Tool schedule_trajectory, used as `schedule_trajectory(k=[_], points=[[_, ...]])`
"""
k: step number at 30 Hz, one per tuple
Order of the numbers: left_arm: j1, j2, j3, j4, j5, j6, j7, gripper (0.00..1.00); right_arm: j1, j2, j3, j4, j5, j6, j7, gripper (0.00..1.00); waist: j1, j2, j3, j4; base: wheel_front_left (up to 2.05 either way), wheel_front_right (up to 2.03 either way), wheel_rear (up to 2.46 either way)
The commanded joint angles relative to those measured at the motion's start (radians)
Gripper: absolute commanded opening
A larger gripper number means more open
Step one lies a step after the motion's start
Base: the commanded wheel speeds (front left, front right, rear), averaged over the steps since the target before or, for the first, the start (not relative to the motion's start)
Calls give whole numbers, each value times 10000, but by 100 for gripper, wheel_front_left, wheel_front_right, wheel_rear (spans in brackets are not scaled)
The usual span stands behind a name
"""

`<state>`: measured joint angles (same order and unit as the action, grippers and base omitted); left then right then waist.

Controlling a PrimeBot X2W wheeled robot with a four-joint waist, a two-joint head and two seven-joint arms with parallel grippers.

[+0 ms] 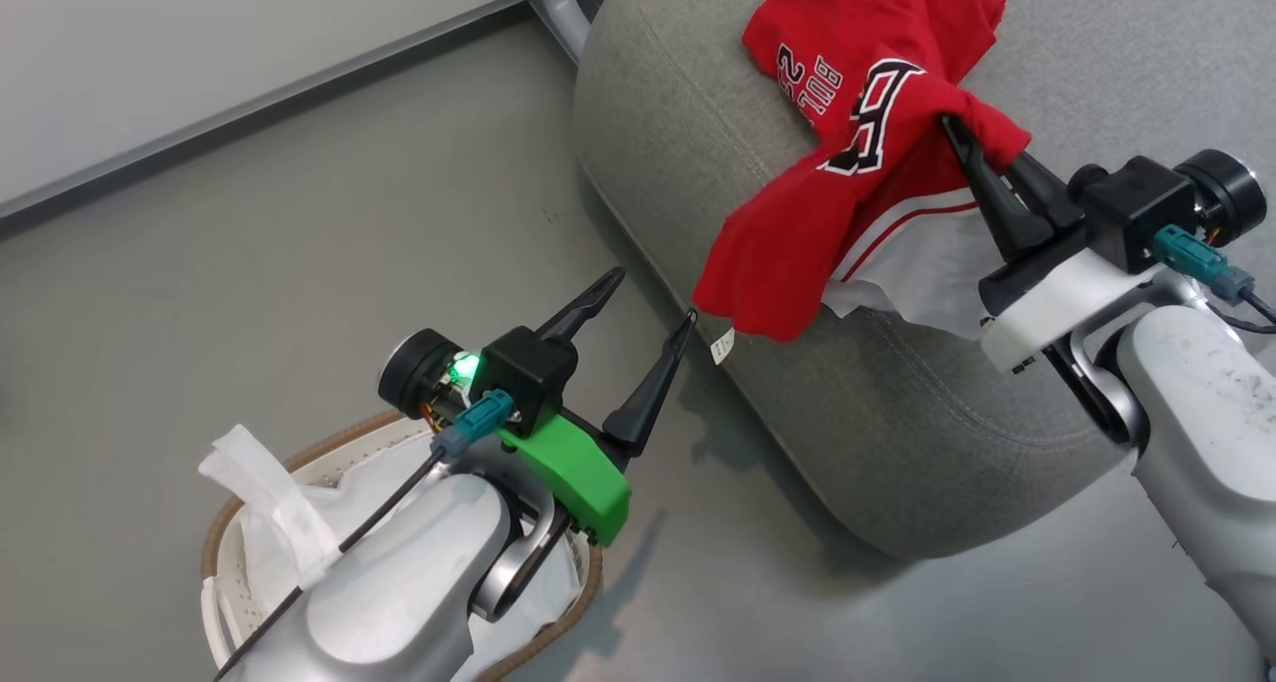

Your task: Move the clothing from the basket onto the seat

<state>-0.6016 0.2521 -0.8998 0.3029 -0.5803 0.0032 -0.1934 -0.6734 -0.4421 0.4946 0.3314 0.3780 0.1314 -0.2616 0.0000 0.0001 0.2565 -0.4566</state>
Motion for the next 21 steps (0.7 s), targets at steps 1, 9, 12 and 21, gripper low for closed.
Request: schedule_trajectory(k=[1,9,12,21], points=[[-152,113,30,-10,35,37,38,100,95,20,17,22,-111,-15,-51,0,0,-1,272,-123,0,0,0],[-367,229,180,-277,80,239,-28,100,-559,-73,106,244,-226,-15,-51,0,0,-1,672,284,0,0,0],[-479,303,233,-389,127,311,-35,100,-1101,-282,224,383,-304,-15,-33,0,0,-1,868,500,0,0,0],[-811,439,208,-666,388,434,-17,100,-3574,-1377,266,640,95,-15,669,0,0,-1,1643,1352,0,0,0]])
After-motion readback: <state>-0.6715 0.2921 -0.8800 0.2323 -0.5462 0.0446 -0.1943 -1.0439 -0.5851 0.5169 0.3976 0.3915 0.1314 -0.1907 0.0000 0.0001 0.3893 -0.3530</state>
